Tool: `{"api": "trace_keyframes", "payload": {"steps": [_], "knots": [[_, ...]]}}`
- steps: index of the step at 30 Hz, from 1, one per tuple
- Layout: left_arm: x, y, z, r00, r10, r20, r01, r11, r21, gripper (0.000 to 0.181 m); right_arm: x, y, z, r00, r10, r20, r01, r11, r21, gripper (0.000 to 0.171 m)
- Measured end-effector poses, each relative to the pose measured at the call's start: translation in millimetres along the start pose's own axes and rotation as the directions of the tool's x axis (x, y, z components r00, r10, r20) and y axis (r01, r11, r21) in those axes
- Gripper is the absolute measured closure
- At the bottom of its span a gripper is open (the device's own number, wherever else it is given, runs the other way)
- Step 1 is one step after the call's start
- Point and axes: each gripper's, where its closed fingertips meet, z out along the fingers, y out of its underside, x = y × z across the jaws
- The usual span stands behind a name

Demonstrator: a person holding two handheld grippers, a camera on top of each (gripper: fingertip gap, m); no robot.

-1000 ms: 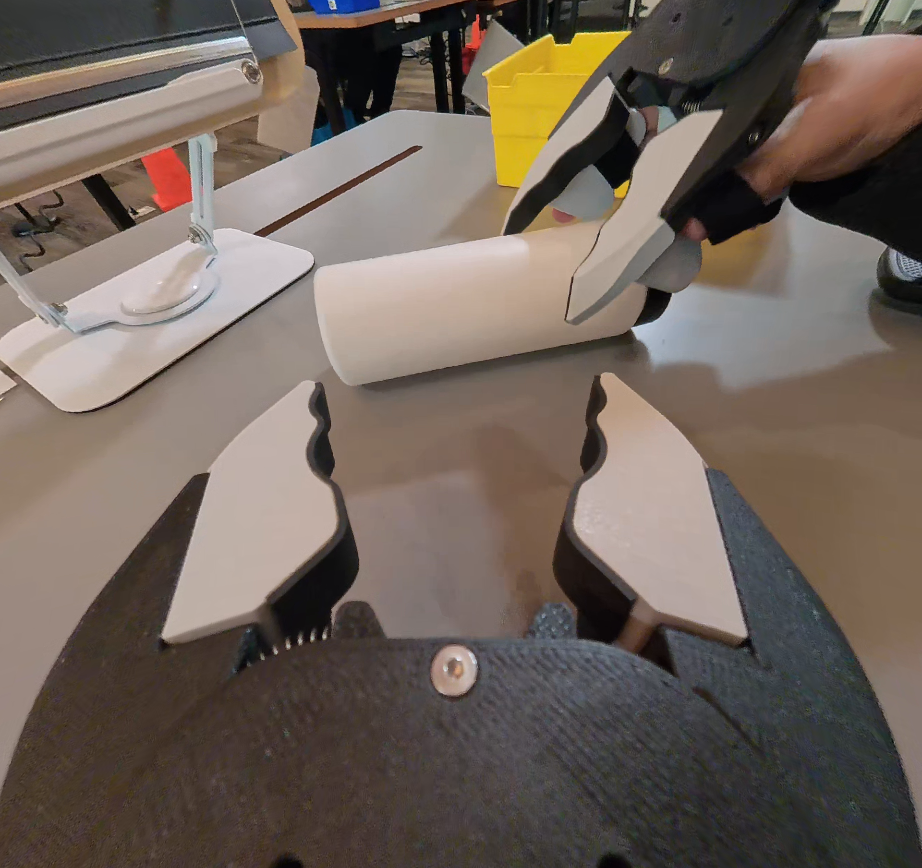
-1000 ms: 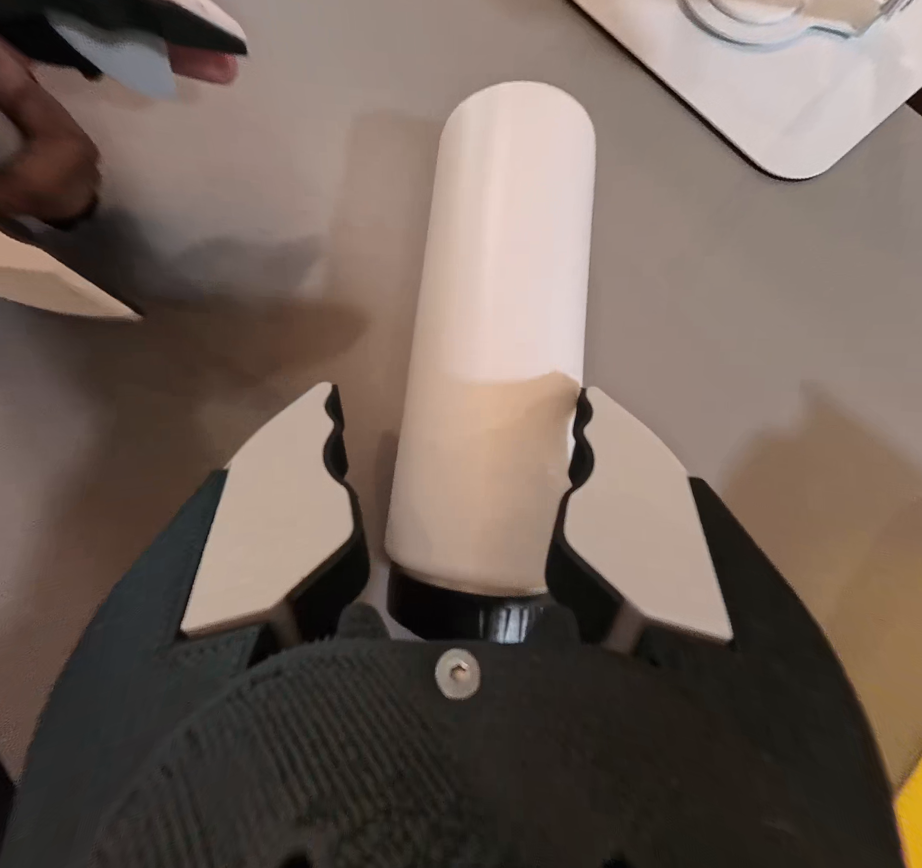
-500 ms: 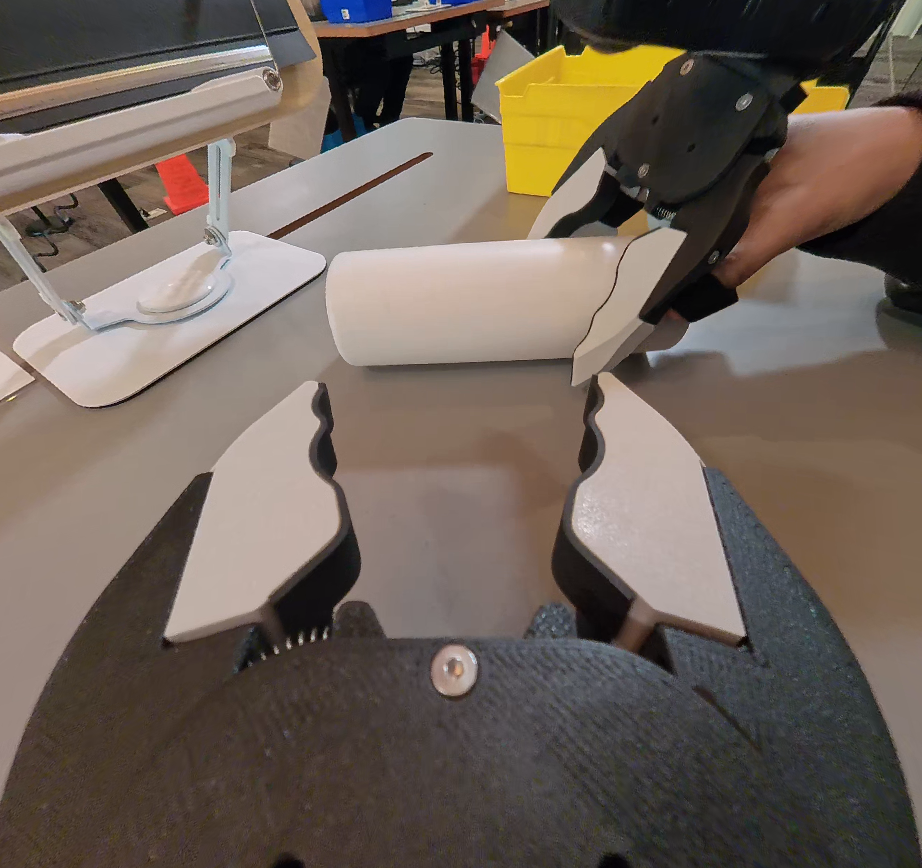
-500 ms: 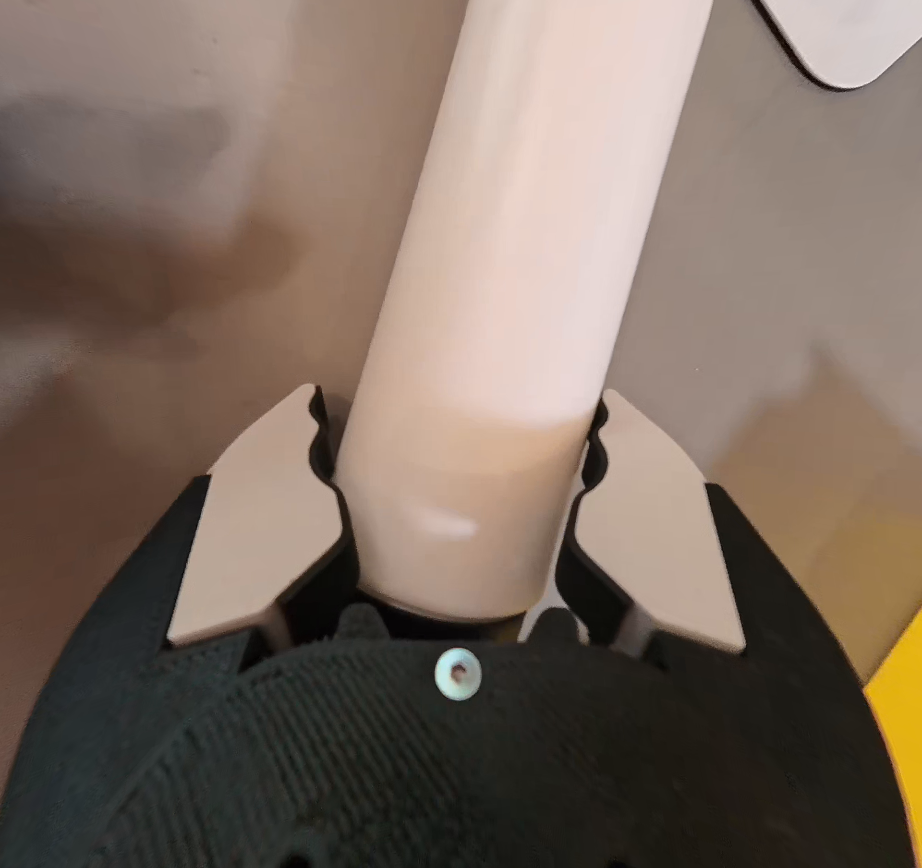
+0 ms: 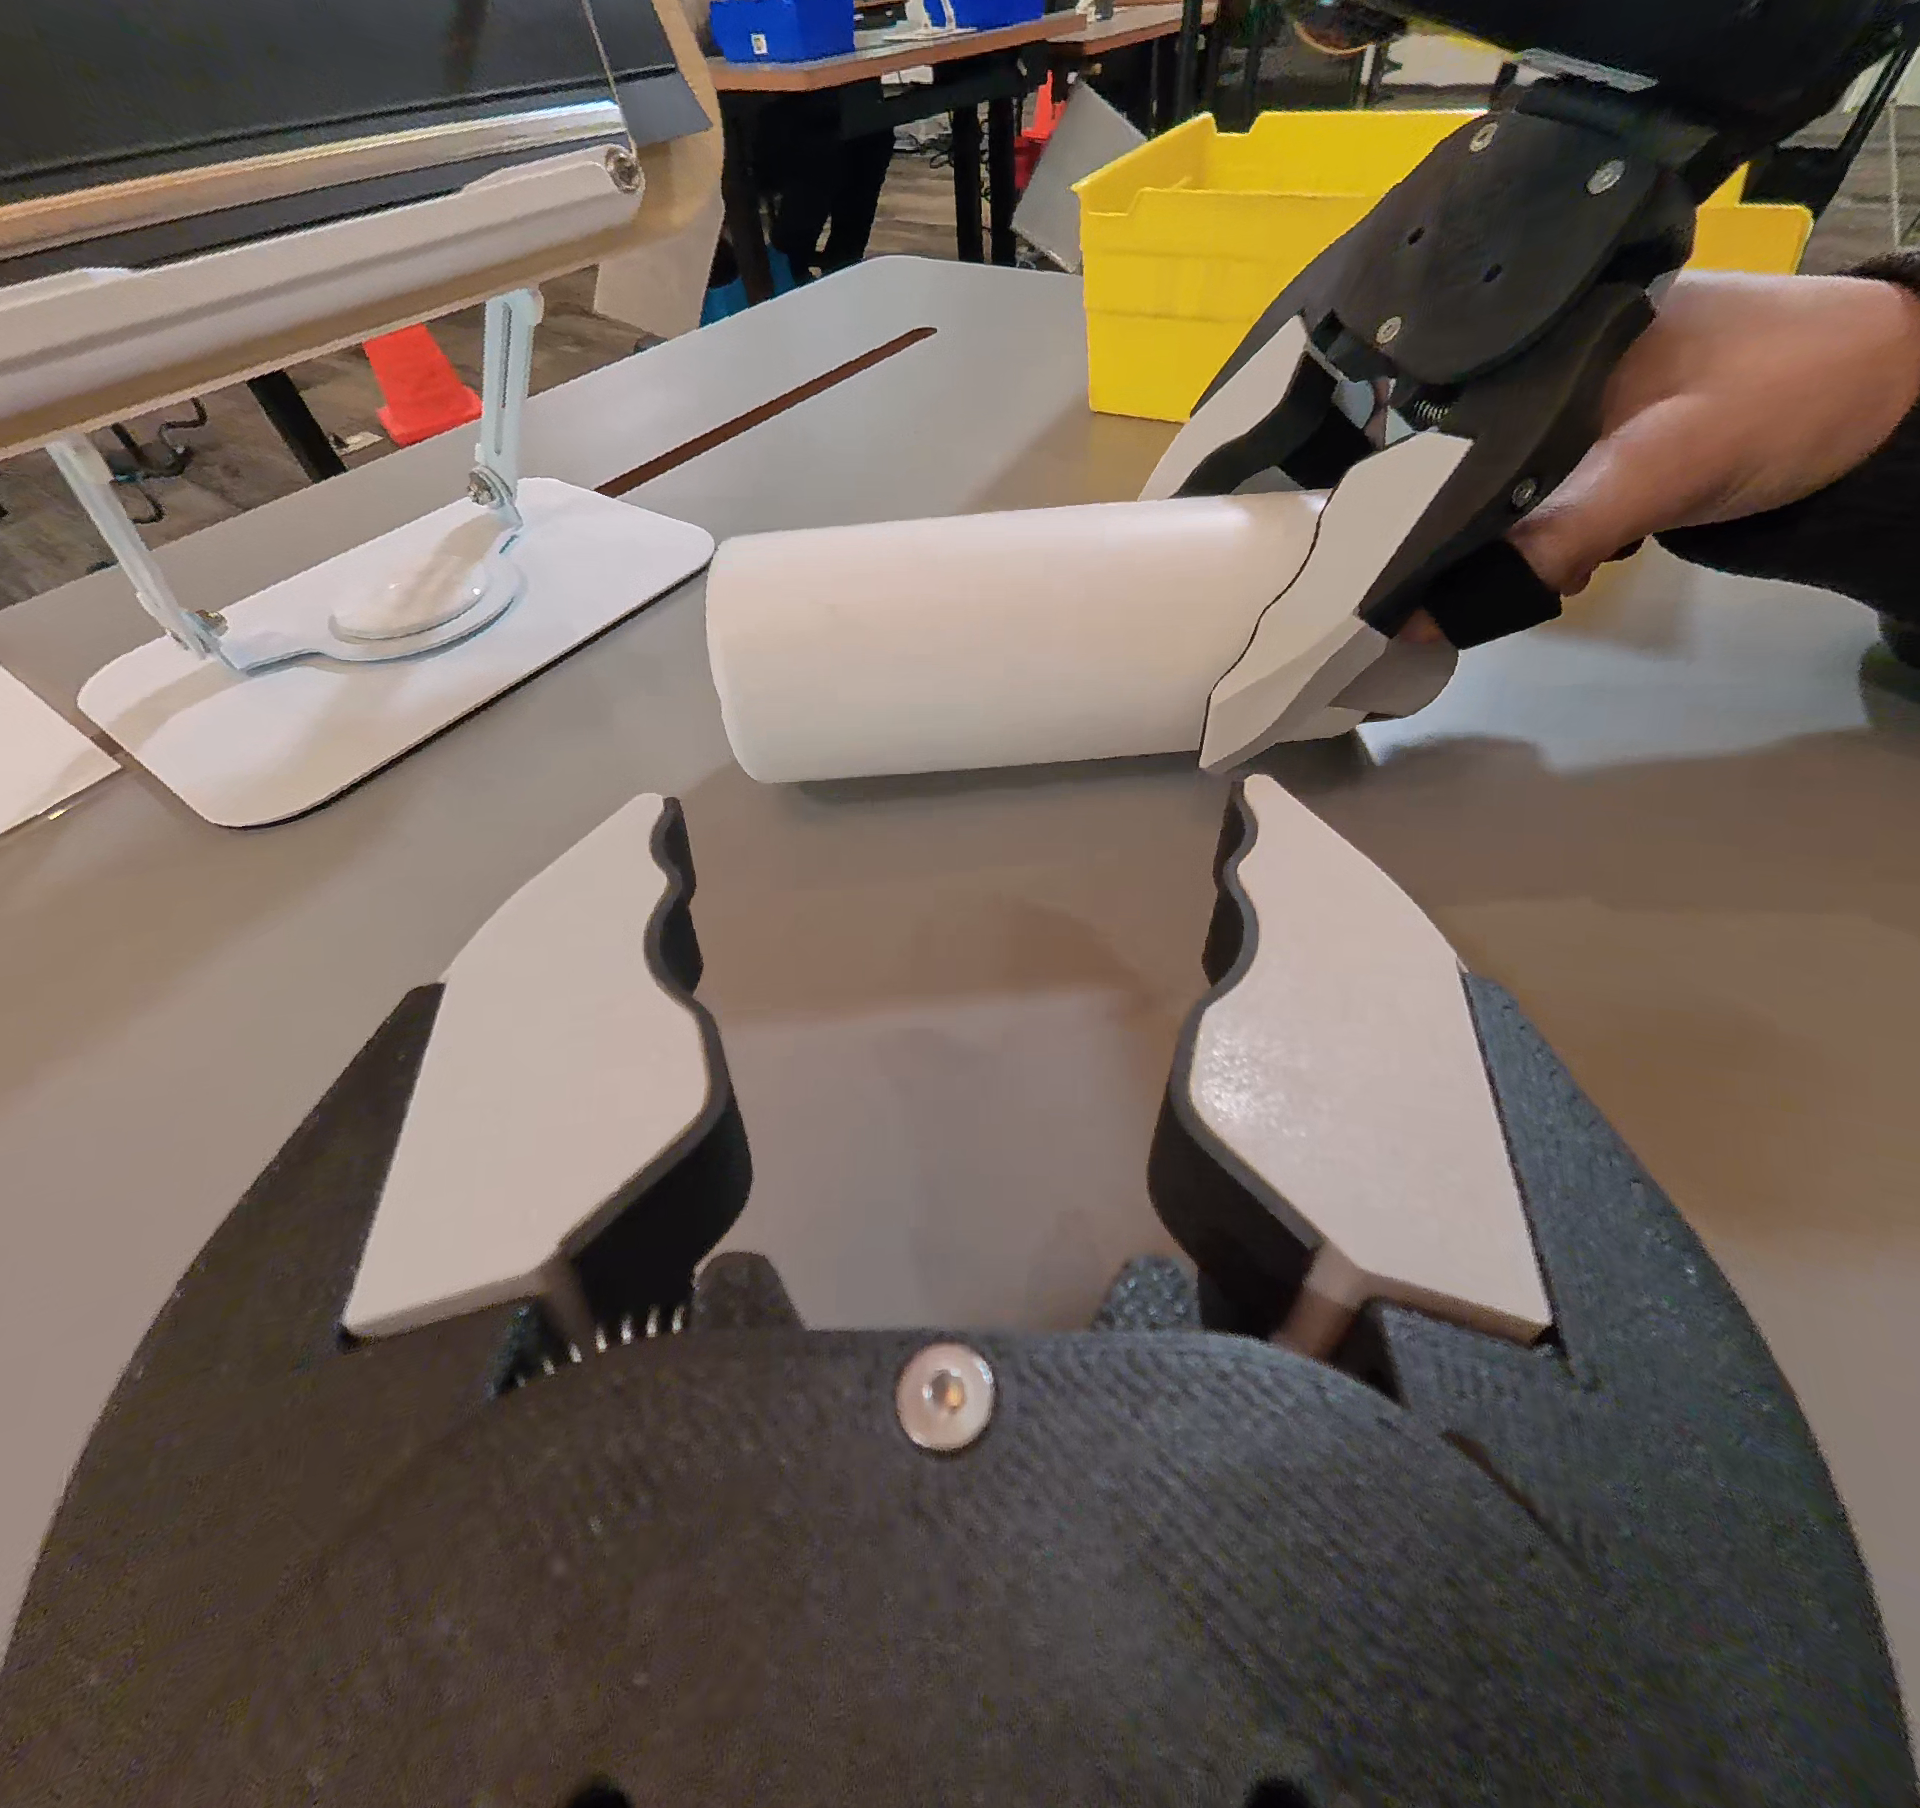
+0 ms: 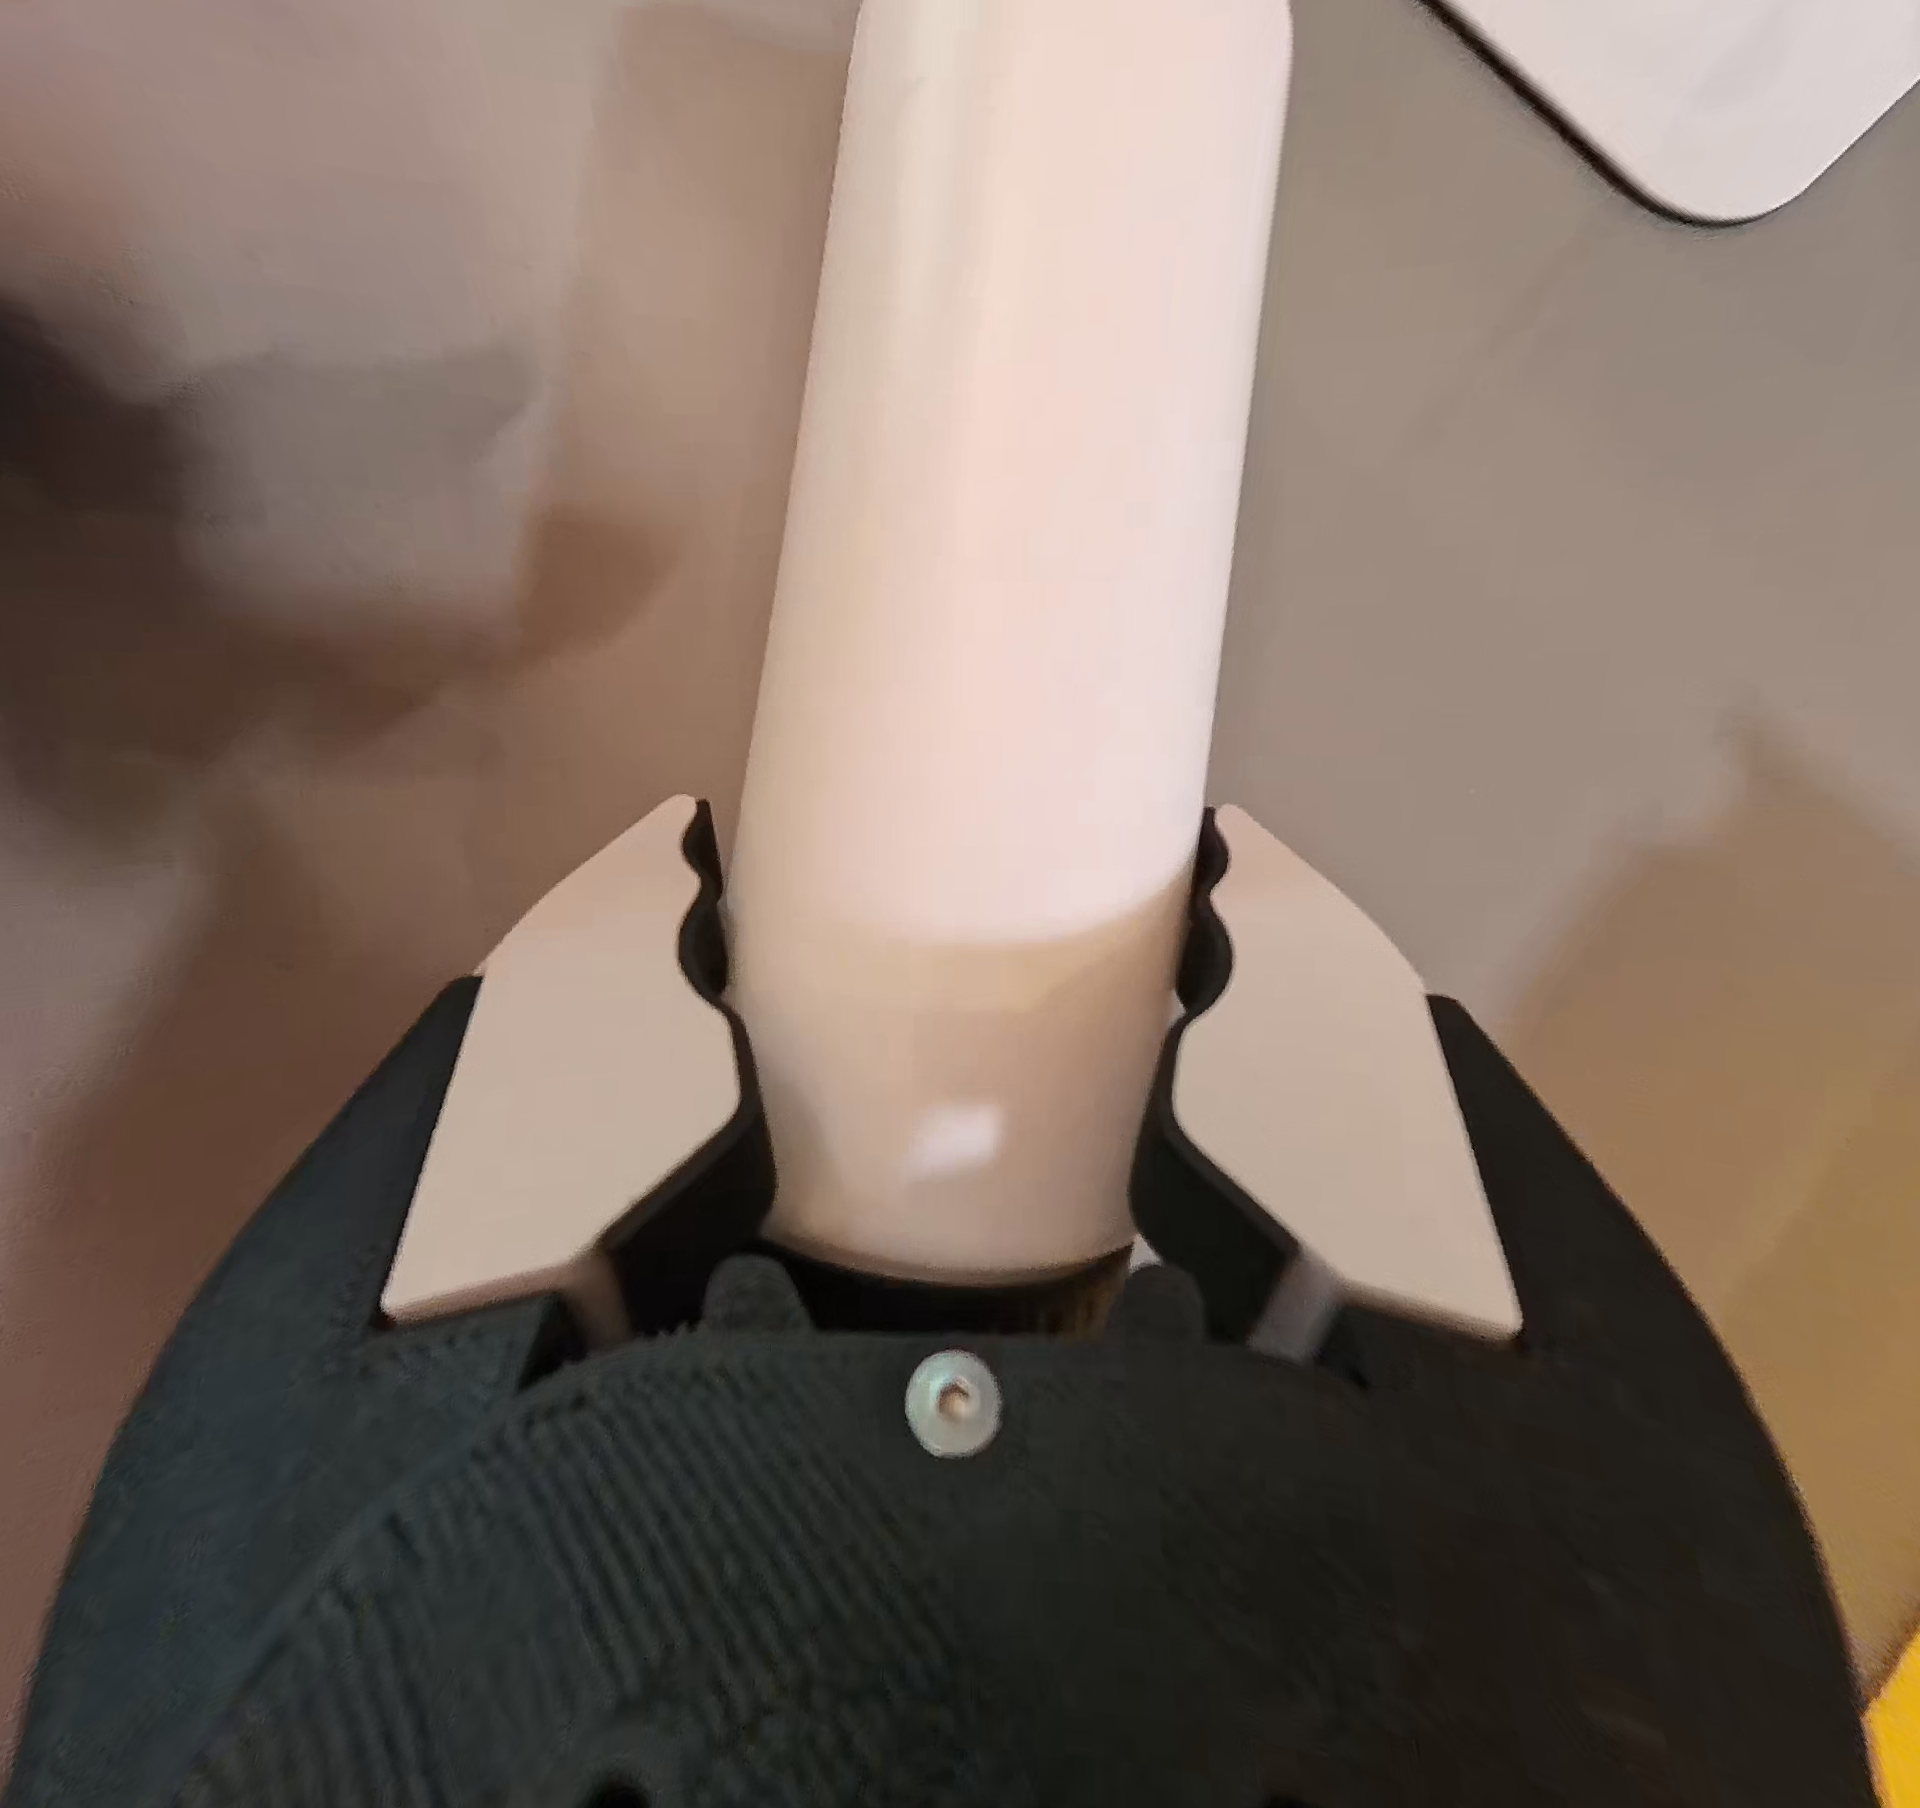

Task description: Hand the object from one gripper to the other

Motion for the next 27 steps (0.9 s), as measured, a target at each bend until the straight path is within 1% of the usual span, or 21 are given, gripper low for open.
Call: {"api": "trace_keyframes", "payload": {"steps": [5,11,14,18,21,23,25,27], "knots": [[-5.3,-3.1,-2.8,0.999,-0.037,0.005,0.037,0.999,0.022,0.083,-5.3,-8.5,-8.1,0.996,0.052,0.065,-0.056,0.996,0.062,0.084],[-8.4,-5.2,-4.7,0.995,-0.103,-0.012,0.103,0.994,0.044,0.082,-20.3,-35.5,-26.0,0.977,0.085,0.197,-0.129,0.967,0.221,0.084],[-8.5,-8.6,-5.4,0.983,-0.177,-0.046,0.18,0.981,0.068,0.081,-27.8,-49.2,-36.7,0.972,0.06,0.226,-0.129,0.943,0.307,0.084],[-4.0,-13.7,-4.8,0.948,-0.294,-0.125,0.306,0.948,0.091,0.079,-41.5,-65.5,-51.2,0.967,0.008,0.253,-0.117,0.902,0.416,0.084],[4.4,-19.2,-5.1,0.912,-0.356,-0.202,0.381,0.919,0.099,0.078,-57.9,-75.6,-59.4,0.955,-0.035,0.294,-0.116,0.87,0.48,0.084],[13.5,-26.4,-7.0,0.87,-0.402,-0.285,0.446,0.888,0.108,0.077,-69.0,-80.5,-62.7,0.947,-0.061,0.315,-0.114,0.852,0.51,0.084],[22.9,-38.0,-11.8,0.797,-0.458,-0.394,0.538,0.834,0.12,0.076,-80.1,-84.0,-65.3,0.938,-0.094,0.332,-0.107,0.836,0.539,0.084],[26.8,-51.2,-18.3,0.712,-0.505,-0.488,0.634,0.761,0.136,0.074,-89.5,-85.9,-67.5,0.931,-0.129,0.342,-0.092,0.822,0.561,0.084]]}}
